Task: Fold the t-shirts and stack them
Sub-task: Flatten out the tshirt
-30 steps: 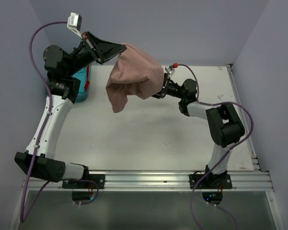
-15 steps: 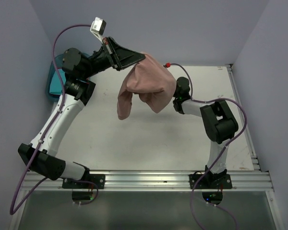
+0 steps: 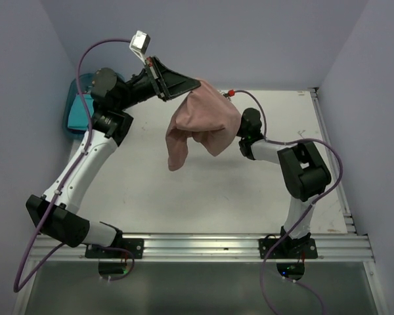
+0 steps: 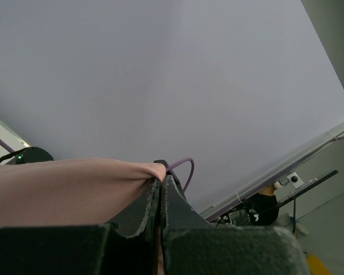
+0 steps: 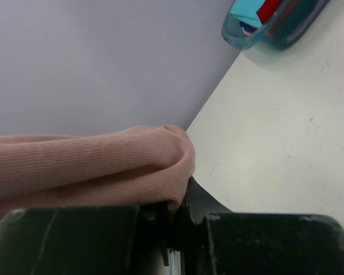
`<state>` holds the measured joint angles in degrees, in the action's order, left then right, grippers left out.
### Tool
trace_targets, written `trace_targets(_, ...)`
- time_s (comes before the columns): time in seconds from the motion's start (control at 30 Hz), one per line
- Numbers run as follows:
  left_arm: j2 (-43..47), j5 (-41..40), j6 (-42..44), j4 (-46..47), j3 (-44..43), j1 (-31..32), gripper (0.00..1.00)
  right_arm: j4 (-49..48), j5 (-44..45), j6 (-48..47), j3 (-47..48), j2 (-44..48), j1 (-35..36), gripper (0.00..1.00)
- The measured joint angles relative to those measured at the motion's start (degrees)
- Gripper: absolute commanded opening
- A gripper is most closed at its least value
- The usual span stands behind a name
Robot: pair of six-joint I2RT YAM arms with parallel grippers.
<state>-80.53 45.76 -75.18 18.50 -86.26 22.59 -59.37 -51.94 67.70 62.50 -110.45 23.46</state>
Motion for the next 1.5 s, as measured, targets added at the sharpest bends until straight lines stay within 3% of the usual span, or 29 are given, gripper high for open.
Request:
trace_targets(0.23,-2.54,-1.68,8.61,-4.31,0.57,-6.71,0.0,16.76,1.01,-13.31,-7.21,14.8,1.01,0.0)
trace_targets(0.43,-15.89,-4.37,13.66,-7.37,0.11,-11.69,0.0,38.97,6.45,-28.44,-7.54,28.92,4.92,0.0)
trace_targets(0.63,-29.14,-4.55,14.62,-10.16,0.24,-11.65,0.0,57.18,13.79,-36.74,-7.3,31.12,9.14,0.0)
trace_targets(1.0,-32.48,-3.67,16.31,-11.34,0.13,-11.63,0.0,83.06,35.41,-39.85,-0.92,29.75,19.47,0.0)
trace_targets(1.03,-32.89,-3.5,16.31,-11.34,-0.42,-11.63,0.0,85.02,38.14,-39.67,0.13,29.33,20.28,0.03)
trace_targets(1.1,-33.62,-3.17,16.31,-11.32,-1.18,-11.63,0.0,88.87,42.97,-38.95,1.86,28.35,21.27,0.32)
trace_targets(1.13,-33.81,-2.97,16.31,-11.34,-1.36,-11.58,0.0,91.36,45.72,-38.1,2.91,27.58,21.55,0.49)
trace_targets(1.17,-33.92,-2.89,16.31,-11.32,-1.42,-11.54,0.0,93.5,48.41,-37.48,3.8,26.82,21.66,0.78)
trace_targets(1.27,-33.99,-2.73,16.59,-11.37,-1.46,-11.23,0.0,98.51,55.36,-37.09,5.38,25.57,22.16,0.92)
trace_targets(1.5,-35.32,-2.71,18.08,-11.69,-1.7,-9.68,0.0,100.83,58.38,-39.08,11.43,25.49,24.81,0.92)
